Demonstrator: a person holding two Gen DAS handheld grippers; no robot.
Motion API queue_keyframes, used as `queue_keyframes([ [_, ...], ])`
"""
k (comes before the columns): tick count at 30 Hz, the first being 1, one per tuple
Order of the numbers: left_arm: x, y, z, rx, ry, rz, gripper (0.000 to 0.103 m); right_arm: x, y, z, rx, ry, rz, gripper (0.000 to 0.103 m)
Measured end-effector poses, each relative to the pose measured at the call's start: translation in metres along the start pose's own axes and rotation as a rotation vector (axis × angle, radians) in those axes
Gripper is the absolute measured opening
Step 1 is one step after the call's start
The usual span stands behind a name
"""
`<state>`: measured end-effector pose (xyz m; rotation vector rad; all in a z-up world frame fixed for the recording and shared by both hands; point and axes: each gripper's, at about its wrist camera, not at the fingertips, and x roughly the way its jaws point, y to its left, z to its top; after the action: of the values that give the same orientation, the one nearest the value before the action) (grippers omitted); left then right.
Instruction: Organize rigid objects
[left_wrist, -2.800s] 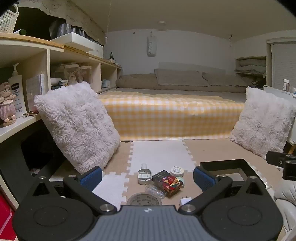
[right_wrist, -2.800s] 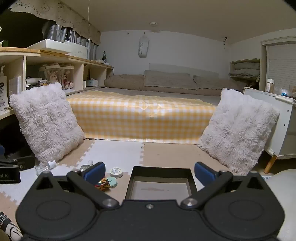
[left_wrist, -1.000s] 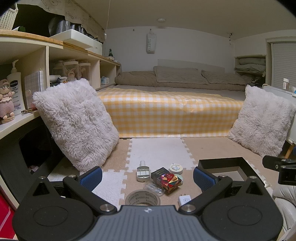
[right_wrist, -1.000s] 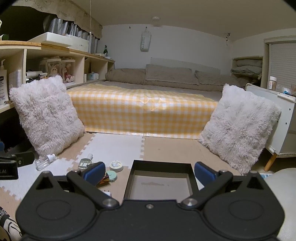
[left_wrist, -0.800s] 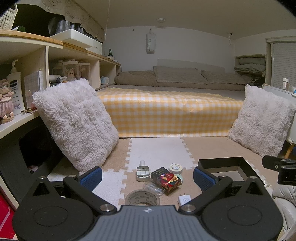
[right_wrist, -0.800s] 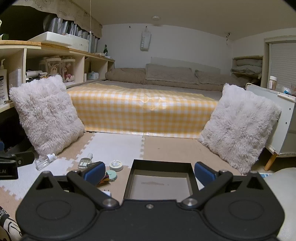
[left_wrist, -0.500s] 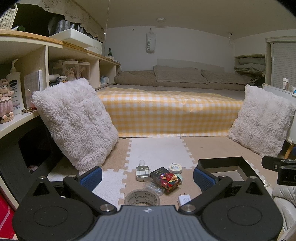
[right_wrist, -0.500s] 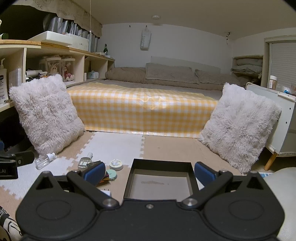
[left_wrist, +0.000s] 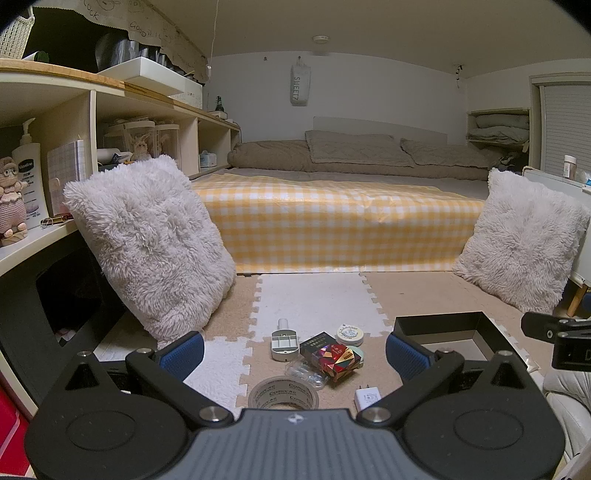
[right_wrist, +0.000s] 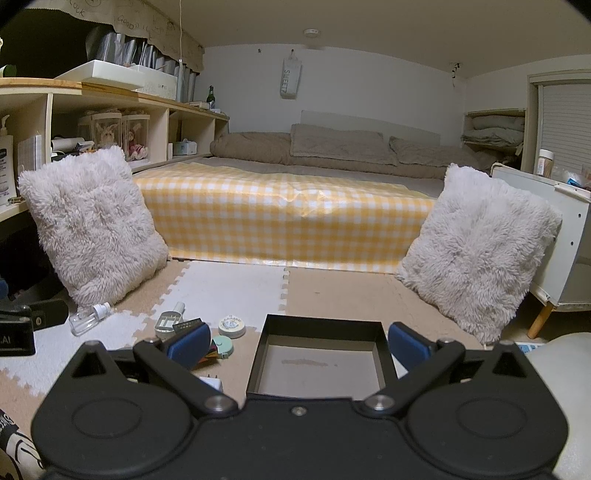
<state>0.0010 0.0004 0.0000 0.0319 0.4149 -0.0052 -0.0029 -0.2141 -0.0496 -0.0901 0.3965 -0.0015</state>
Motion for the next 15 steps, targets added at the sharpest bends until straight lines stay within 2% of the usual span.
queue_keyframes([
  [15,0.0012,-0.0017,-0.0003,0.0,-0.002,-0.002,0.103,0.0008,0.0012,-0.0011,0.0,0.001,-0.004,0.103],
])
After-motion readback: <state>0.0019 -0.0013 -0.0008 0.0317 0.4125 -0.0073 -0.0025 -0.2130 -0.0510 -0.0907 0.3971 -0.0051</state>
